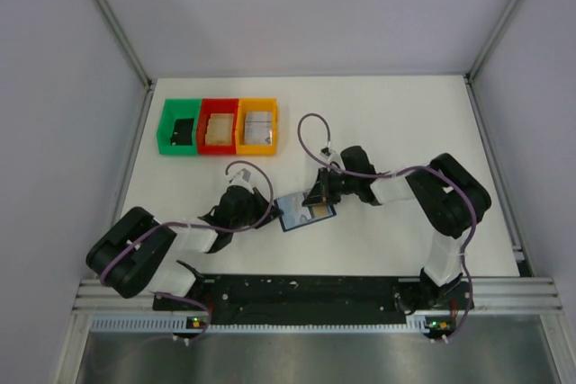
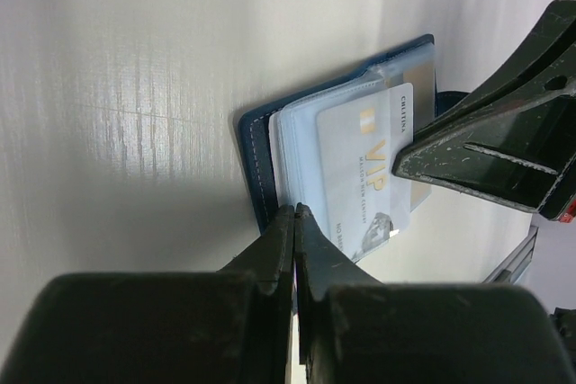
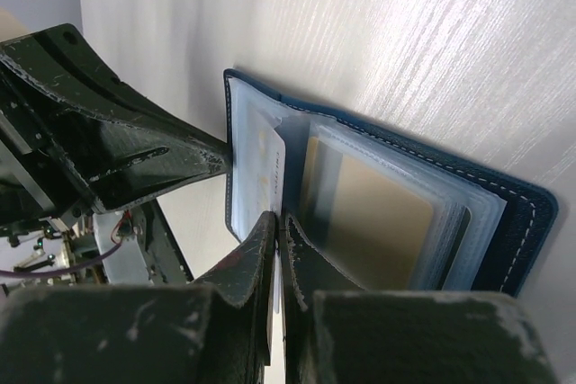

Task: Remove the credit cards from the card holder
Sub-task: Remove the credit card from the card holder.

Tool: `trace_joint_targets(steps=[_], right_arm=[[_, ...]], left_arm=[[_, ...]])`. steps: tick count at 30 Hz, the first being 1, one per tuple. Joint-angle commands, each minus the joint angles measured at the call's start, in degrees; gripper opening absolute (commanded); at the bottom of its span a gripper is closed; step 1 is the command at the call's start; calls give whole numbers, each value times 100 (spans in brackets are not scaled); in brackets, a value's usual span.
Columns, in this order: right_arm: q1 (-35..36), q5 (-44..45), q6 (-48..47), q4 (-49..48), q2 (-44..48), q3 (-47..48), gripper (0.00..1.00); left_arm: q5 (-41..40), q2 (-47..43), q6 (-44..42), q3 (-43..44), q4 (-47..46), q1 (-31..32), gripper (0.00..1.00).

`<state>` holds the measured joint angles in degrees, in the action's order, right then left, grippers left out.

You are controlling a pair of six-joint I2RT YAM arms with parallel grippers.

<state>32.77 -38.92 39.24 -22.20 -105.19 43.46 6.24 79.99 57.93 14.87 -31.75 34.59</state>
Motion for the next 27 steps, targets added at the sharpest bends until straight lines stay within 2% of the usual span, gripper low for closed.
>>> trace_joint_targets(steps=[1,6,12,15,20,27], right_arm=[[-70,-2,-110,-171,156,-84,0],[-70,-2,-40,-320,121,-119,0],[-43,-11,-22,-338,112,-101,0],[-25,7,-4,-338,121,-101,0],[-25,7,-13,-338,139,-101,0],[-25,33,-66,-294,139,-92,0]], left_arm=[[8,-149,-265,-37,485,-31,0],[237,-527,-230,243,485,-14,3],[536,-318,-203,727,336,-5,7],[606,-28,-203,859,327,-13,7],[536,315,-168,781,397,-13,0],[440,597,-194,648,520,-14,0]])
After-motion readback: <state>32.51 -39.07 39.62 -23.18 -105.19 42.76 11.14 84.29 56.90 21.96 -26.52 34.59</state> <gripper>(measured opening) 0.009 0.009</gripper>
